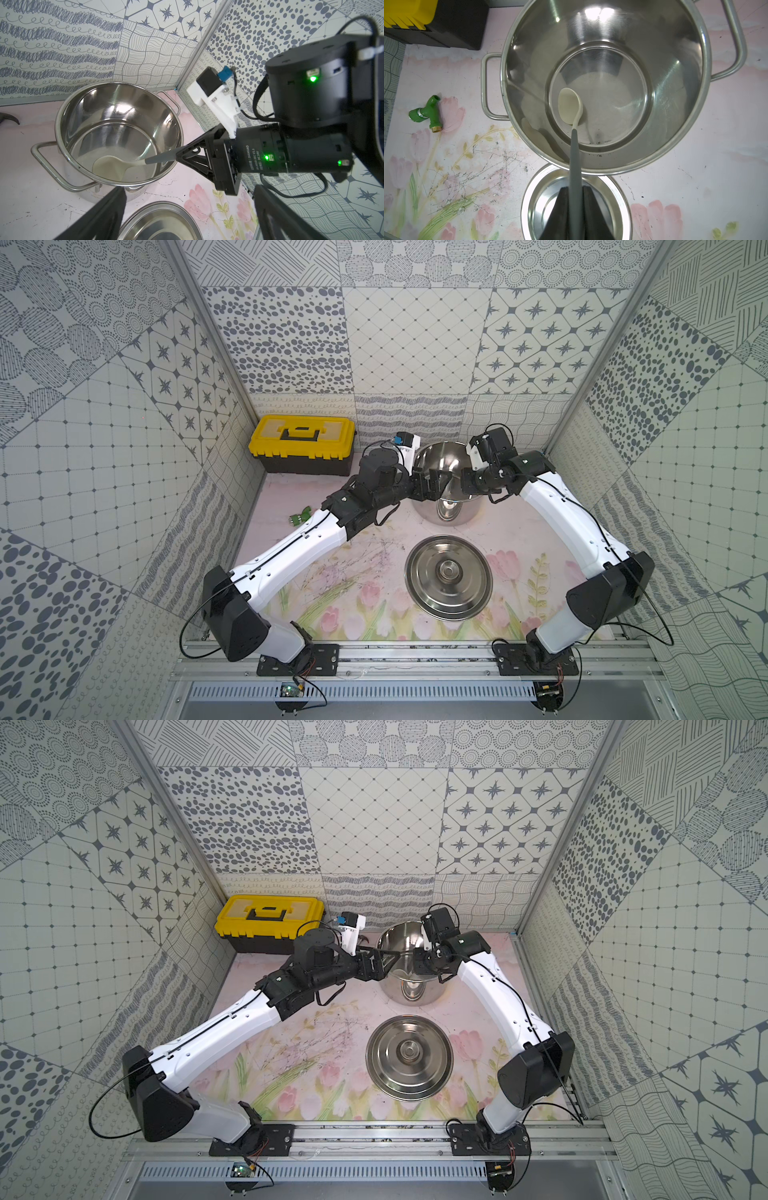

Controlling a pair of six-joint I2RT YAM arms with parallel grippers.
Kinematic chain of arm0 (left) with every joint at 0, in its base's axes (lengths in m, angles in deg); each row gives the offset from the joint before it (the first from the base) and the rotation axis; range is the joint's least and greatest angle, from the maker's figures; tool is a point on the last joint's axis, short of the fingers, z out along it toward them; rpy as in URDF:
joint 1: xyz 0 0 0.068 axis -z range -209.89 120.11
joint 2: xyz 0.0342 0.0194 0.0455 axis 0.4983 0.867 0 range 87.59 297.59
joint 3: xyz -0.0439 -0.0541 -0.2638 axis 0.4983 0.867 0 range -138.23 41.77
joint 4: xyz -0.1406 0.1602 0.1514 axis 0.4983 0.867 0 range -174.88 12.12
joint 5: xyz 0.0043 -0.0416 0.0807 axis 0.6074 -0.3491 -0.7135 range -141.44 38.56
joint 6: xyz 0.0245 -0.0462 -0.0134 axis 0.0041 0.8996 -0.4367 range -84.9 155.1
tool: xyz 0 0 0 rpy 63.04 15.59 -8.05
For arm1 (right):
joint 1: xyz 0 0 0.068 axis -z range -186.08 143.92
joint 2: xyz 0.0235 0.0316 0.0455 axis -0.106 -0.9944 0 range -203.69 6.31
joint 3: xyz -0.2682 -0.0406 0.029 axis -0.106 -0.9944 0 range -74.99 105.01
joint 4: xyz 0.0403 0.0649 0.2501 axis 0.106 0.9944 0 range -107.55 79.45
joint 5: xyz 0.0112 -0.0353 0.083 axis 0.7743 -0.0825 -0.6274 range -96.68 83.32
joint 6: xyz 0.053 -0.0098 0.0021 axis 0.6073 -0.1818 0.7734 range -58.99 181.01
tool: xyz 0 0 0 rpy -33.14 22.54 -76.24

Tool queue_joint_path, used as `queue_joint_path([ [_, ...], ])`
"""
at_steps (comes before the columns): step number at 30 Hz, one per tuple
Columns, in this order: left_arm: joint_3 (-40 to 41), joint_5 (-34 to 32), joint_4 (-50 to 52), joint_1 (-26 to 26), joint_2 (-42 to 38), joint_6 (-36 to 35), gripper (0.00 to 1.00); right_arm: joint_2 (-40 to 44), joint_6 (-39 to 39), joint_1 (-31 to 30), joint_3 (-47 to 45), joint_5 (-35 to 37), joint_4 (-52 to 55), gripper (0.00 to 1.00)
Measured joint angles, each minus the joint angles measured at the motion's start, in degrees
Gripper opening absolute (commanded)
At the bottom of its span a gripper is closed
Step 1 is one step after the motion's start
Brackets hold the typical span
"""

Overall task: Stir the soup with a spoon
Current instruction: Stir the soup in the pan with a stick.

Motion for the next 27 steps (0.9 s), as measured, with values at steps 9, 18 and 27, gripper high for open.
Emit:
queue_joint_path([
  [9, 0.00, -0.02, 0.00, 0.00, 0.00, 0.02, 1.00, -5.46, -0.26, 0.98, 6.78, 2.27, -1.14, 0.00],
  [18, -0.81, -0.04, 0.02, 0.00, 0.04, 0.02, 1.00, -5.70, -1.53, 5.88, 6.64, 3.41, -1.11, 0.00],
  [27, -0.94, -0.11, 0.00, 0.00, 0.59, 0.00, 1.00, -0.61, -2.62, 6.91, 0.00, 3.78, -1.27, 0.00],
])
